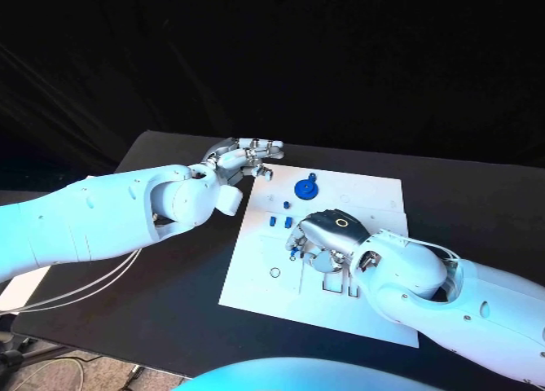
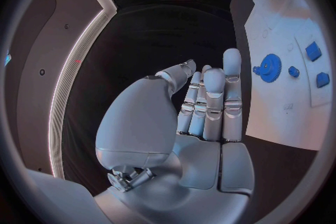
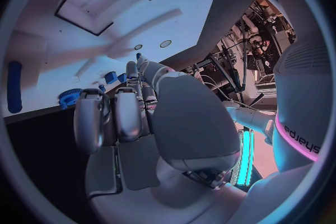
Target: Assemble the parts on the task board
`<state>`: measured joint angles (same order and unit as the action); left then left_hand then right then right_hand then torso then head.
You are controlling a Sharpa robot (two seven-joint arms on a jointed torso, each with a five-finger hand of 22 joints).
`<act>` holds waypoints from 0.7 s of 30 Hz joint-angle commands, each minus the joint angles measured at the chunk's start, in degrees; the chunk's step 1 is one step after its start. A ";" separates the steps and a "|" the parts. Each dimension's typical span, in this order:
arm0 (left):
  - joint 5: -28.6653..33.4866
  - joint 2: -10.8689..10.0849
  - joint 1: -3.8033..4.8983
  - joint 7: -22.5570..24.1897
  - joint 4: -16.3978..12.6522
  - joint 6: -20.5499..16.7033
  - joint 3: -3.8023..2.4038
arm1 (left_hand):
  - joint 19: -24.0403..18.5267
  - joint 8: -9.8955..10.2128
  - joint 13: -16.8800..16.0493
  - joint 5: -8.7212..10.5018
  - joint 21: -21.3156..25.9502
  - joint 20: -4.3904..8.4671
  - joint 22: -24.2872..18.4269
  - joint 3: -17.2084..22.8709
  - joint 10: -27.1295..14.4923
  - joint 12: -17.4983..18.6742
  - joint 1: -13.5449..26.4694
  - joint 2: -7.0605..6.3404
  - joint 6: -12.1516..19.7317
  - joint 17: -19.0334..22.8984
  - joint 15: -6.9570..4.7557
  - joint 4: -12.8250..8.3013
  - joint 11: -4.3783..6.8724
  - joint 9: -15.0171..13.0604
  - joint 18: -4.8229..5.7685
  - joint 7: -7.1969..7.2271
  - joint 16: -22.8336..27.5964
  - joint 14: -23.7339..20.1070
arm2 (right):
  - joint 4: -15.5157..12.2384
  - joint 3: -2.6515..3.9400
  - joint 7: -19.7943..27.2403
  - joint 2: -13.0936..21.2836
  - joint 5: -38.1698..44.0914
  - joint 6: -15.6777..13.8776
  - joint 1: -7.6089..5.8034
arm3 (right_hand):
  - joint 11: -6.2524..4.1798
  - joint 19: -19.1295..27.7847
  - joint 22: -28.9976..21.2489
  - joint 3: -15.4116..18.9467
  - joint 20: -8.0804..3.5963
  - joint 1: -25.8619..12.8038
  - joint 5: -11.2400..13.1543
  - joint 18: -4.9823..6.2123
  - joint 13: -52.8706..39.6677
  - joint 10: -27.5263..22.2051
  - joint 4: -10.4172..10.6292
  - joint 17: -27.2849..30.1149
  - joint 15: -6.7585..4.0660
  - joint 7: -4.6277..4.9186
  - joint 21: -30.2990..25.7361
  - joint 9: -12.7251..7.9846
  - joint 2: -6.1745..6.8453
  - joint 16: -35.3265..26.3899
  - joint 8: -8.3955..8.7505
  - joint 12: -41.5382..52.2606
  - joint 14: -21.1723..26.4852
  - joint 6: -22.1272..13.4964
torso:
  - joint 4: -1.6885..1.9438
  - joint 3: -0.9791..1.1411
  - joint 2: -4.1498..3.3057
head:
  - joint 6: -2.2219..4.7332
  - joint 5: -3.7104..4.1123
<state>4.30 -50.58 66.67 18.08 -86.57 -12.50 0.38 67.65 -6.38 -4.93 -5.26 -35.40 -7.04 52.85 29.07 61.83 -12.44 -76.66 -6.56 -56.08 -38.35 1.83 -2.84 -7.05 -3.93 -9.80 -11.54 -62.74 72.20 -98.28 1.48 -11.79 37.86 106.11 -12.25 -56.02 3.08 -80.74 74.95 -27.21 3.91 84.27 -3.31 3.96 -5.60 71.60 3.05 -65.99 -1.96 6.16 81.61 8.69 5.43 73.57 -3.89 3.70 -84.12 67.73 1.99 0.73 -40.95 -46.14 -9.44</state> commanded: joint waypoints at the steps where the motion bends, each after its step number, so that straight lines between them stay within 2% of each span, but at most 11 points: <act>1: -0.25 0.07 0.01 0.14 -0.14 1.36 -0.03 | -0.23 0.01 0.04 -0.32 0.25 -0.35 -0.08 -0.35 -0.37 -0.19 0.44 0.26 0.33 -0.08 -0.02 0.00 0.05 0.07 -0.63 0.05 0.18 -0.28 | 0.17 -0.01 0.42 -0.09 0.41 1.36 0.10 | -0.06 0.03 2.57 -0.18 0.58 -0.48 -0.42 -0.78 -0.02 0.44 -0.26 0.01 0.41 0.42 0.11 0.07 0.02 0.12 -0.10 -0.04 -2.15 -0.20 | 0.03 0.02 -0.02 | -0.08 -0.09; 21: -0.53 0.06 0.01 -0.07 -0.09 1.53 -0.03 | -0.22 -0.01 0.05 -0.33 0.28 -0.36 -0.10 -0.39 -0.45 -0.24 0.40 0.28 0.38 0.06 -0.01 -0.04 0.04 0.07 -0.63 0.03 0.22 -0.33 | 0.98 -0.33 0.24 -0.78 0.19 4.25 0.14 | 0.01 0.06 2.55 -0.19 0.67 -0.66 -0.42 -0.77 0.03 0.46 -0.31 -0.01 0.49 0.48 0.10 0.08 0.03 0.16 -0.08 -0.02 -2.15 -0.20 | 0.03 0.03 -0.01 | -0.84 -0.32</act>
<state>4.22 -50.60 66.67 17.85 -86.55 -12.15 0.38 67.65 -6.38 -4.93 -5.26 -35.41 -7.04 52.81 29.07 61.83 -12.44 -76.66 -6.56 -56.08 -38.34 1.83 -2.84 -7.05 -3.93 -9.81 -11.54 -62.74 72.20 -97.39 1.19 -11.71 37.20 106.06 -9.92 -55.93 3.16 -80.73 74.94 -27.36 4.33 84.27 -3.56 3.96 -5.58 71.70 2.91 -66.00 -1.82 6.33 81.60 8.67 5.44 73.57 -3.61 3.62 -83.98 67.52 2.04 0.75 -40.96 -46.88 -9.73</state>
